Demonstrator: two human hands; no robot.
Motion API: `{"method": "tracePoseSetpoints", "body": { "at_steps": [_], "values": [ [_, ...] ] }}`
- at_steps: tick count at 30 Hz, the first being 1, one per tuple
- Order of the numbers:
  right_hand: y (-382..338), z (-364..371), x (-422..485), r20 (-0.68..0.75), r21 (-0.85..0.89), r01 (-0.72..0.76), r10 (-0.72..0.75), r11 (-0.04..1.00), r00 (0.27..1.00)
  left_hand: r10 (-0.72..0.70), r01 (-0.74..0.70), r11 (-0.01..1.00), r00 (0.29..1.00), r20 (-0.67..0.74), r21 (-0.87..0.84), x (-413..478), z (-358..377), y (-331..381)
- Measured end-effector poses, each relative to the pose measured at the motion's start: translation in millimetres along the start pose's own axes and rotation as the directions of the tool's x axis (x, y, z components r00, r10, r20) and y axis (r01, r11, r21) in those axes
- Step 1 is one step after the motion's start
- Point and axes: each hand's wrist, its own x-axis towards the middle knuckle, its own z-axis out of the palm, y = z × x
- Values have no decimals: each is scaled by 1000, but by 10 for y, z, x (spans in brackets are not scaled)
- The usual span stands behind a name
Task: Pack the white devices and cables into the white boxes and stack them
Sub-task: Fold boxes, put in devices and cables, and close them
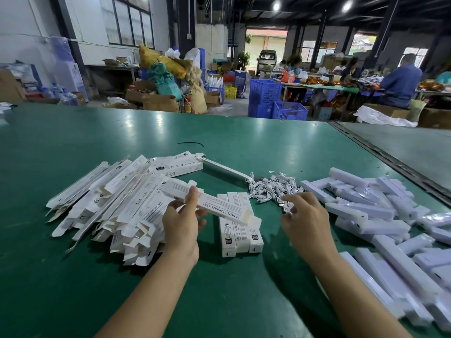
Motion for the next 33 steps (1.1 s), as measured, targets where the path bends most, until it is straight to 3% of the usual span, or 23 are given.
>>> {"method": "tracePoseSetpoints", "body": {
  "at_steps": [5, 9, 13, 15, 18, 25, 28, 33],
  "values": [
    [-11, -39, 26, -219, 42, -14, 22, 999, 975, 14, -17, 997, 999, -39, -76, 10, -8, 48],
    [56, -71, 68, -181, 108, -169, 186, 980, 966, 29, -39, 993, 996, -90, -108, 38, -15, 63],
    [3, -122, 45, -227, 393, -170, 275, 903, 934, 26, -44, 990, 991, -132, -136, 93, -42, 71],
    [-76, -120, -1, -180, 559, -120, 261, 821, 948, 24, -46, 988, 989, -148, -145, 112, -44, 68],
    [-175, -63, -82, -99, 670, -90, 209, 737, 973, 19, -44, 988, 986, -167, -147, 122, -48, 62],
    [-256, -30, -149, -119, 713, 19, 94, 701, 988, -14, -11, 988, 987, -163, -157, 107, -53, 82],
    [-230, -11, -151, -81, 707, -2, 84, 707, 993, -24, 0, 986, 990, -138, -168, 92, -41, 90],
    [-196, -4, -145, 44, 816, -82, 80, 573, 996, -43, 32, 990, 996, -83, -136, 57, -25, 71]
  ]
}}
